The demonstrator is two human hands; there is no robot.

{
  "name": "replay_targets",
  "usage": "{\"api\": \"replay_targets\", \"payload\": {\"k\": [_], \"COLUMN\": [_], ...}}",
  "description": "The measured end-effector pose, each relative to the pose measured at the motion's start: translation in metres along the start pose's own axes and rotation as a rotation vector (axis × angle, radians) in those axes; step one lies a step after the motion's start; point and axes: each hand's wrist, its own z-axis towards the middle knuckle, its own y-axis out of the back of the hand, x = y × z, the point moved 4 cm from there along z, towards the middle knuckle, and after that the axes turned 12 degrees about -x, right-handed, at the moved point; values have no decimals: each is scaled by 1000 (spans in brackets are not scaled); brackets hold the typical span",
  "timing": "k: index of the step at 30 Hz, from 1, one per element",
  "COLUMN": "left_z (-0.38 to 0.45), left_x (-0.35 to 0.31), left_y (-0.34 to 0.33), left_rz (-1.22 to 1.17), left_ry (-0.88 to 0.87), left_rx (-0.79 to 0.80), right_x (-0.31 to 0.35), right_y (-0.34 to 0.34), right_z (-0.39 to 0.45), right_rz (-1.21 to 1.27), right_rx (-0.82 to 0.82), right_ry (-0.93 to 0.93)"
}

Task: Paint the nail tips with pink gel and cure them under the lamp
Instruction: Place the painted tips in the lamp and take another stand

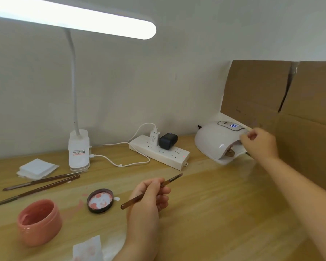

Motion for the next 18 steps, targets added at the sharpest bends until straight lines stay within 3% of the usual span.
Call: {"api": "replay_targets", "payload": {"k": [3, 7, 10, 18], "left_z": [1, 4, 6, 4], "left_x": [1, 2, 4, 3], "left_y": [0, 1, 2, 1], "left_rz": [-3, -10, -13, -16], "left_ry": [2, 8, 10, 13], "left_rx": [-8, -7, -2, 3], "right_x": [30, 48, 48, 44], "right_y": [-20, -48, -56, -64], "right_z": [23, 43, 52, 61], "right_rz": [8, -371, -560, -654], "right_rx": [267, 549, 571, 541], "right_ry": [53, 83, 155, 286]}}
